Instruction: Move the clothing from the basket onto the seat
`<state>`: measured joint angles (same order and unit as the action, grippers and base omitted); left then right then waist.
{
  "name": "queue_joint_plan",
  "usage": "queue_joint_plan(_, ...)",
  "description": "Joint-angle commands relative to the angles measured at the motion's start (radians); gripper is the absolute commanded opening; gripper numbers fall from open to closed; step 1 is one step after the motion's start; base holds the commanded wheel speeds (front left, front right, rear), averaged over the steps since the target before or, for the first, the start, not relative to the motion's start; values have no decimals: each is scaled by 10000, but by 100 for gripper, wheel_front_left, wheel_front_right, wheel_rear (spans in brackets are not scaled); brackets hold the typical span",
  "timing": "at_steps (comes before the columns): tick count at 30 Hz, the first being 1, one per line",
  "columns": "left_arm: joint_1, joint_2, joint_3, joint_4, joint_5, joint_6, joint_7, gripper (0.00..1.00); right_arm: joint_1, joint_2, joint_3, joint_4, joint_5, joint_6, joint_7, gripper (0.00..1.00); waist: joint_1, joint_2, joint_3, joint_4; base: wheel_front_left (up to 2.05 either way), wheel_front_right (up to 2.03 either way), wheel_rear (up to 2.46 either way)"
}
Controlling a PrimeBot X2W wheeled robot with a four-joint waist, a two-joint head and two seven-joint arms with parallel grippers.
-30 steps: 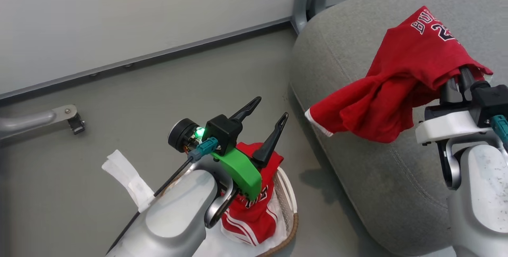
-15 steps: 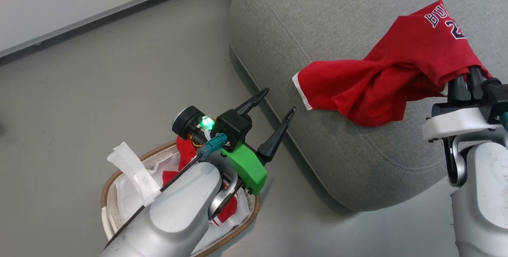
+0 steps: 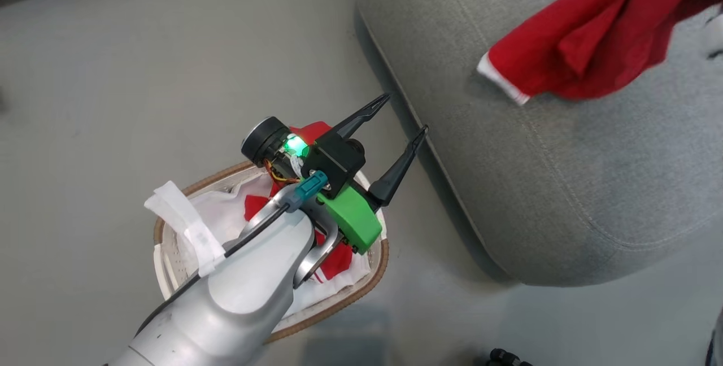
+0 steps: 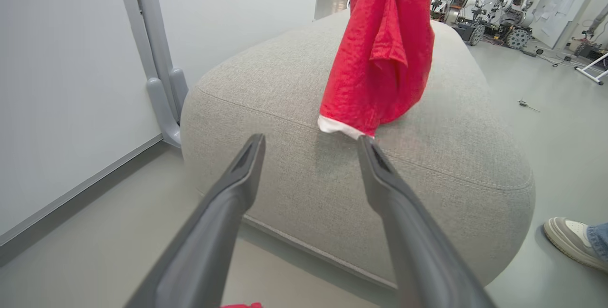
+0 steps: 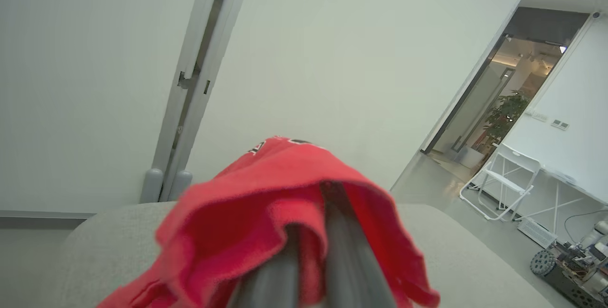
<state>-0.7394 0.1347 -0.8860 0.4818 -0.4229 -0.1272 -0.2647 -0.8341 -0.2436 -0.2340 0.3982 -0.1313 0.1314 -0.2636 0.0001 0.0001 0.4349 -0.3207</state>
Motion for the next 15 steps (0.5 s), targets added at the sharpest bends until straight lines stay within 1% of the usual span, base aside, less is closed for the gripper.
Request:
queue_joint_plan(1,-208,41,-10,-91,126,-35,5,100,-569,-316,-102,118,-177,-14,-17,0,-1,-1,769,829,0,0,0)
queue_joint_plan(6,-331,-26,13,-393,311,-20,5,100,-2307,-1849,-263,725,-650,-14,-13,0,-1,-1,1343,1660,0,0,0)
queue_joint_plan(8,-400,-36,63,-554,375,21,5,100,-3012,-2334,-404,818,-742,-14,58,0,-1,-1,1636,1916,0,0,0)
queue_joint_plan(11,-485,-59,95,-809,473,33,5,100,-3718,-2897,-603,1084,-967,-14,272,0,-1,-1,2101,2248,0,0,0)
queue_joint_plan(15,-665,-67,209,-1121,638,127,5,100,-4157,-3402,-565,2065,-1438,-14,546,0,-1,-1,2815,2542,0,0,0)
